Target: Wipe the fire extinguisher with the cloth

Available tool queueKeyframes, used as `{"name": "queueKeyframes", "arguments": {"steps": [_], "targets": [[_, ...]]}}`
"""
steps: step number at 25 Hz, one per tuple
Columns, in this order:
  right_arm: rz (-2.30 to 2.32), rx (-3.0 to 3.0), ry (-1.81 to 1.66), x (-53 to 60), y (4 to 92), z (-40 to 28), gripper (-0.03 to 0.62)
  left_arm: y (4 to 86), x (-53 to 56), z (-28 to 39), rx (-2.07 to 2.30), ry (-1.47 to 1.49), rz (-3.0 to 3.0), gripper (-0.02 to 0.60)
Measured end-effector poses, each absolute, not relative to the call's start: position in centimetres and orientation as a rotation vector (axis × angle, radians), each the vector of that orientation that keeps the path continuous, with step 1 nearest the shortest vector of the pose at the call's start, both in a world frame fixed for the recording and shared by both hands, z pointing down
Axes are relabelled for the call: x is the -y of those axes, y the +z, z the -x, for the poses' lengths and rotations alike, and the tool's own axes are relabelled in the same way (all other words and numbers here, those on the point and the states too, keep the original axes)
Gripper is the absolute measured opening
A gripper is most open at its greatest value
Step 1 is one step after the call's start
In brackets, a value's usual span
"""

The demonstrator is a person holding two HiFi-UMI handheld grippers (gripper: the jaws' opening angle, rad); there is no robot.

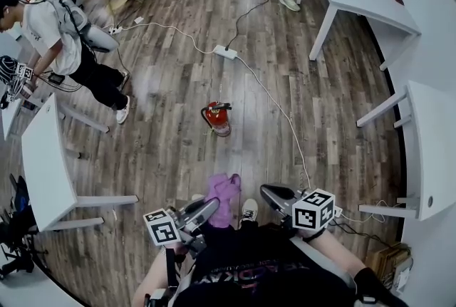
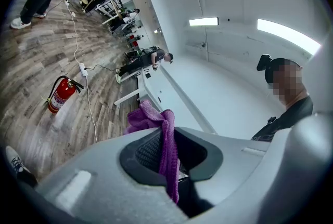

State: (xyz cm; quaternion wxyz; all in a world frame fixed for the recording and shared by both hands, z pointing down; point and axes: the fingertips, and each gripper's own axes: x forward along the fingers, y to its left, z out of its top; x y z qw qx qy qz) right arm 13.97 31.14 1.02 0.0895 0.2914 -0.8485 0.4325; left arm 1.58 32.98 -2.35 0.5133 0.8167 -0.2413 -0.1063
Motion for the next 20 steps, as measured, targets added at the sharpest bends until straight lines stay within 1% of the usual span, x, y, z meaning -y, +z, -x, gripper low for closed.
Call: {"name": "queueKeyframes", "arguments": {"steps": [9,20], "targets": [[-0.838,2.584,1.27,-29.5,-0.5,-13.3,0.005,-4.5,-31.7,0.0,0.637,-0.237,-2.011,0.048],[-0.936,2.537,1.274,-26.9,0.3,-13.2,0.005,-3.0,-28.0,2.4,0.617,-0.259,-1.984,0.048]]}}
